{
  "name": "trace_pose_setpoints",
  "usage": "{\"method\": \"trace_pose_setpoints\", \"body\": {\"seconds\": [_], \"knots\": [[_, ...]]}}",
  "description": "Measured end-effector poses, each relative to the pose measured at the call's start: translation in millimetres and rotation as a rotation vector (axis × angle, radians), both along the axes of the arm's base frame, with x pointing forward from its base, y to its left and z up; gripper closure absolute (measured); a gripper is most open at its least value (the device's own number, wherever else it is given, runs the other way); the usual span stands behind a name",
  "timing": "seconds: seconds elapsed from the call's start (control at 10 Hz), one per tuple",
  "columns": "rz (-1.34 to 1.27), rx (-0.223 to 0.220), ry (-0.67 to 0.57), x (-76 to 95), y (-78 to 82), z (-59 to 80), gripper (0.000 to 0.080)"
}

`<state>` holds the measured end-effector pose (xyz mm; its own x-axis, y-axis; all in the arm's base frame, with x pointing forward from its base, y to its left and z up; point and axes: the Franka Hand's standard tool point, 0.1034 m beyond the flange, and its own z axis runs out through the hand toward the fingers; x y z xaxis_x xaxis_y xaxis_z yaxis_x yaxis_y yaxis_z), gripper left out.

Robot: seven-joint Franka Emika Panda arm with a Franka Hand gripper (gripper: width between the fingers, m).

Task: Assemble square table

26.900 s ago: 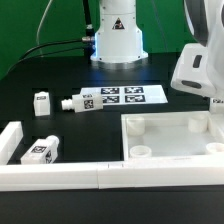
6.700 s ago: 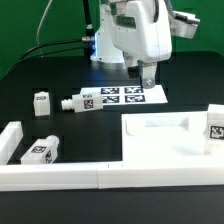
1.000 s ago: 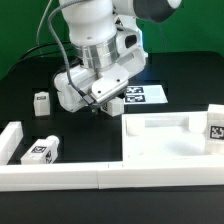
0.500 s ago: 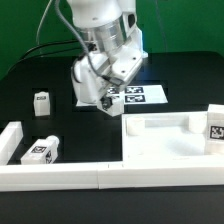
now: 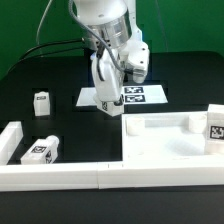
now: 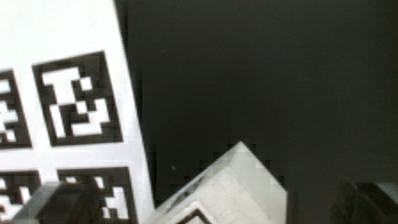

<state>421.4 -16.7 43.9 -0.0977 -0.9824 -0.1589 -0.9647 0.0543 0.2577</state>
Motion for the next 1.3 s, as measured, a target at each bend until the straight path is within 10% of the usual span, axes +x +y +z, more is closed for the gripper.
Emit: {"method": "trace_pose_setpoints", "body": {"seconds": [0.4,1.3], "knots": [[0.512,0.193,-0.083,27.0,18.9,24.2,0.0150],[1.431,0.389,-0.168,32.2,17.2,22.9,0.0150]]}}
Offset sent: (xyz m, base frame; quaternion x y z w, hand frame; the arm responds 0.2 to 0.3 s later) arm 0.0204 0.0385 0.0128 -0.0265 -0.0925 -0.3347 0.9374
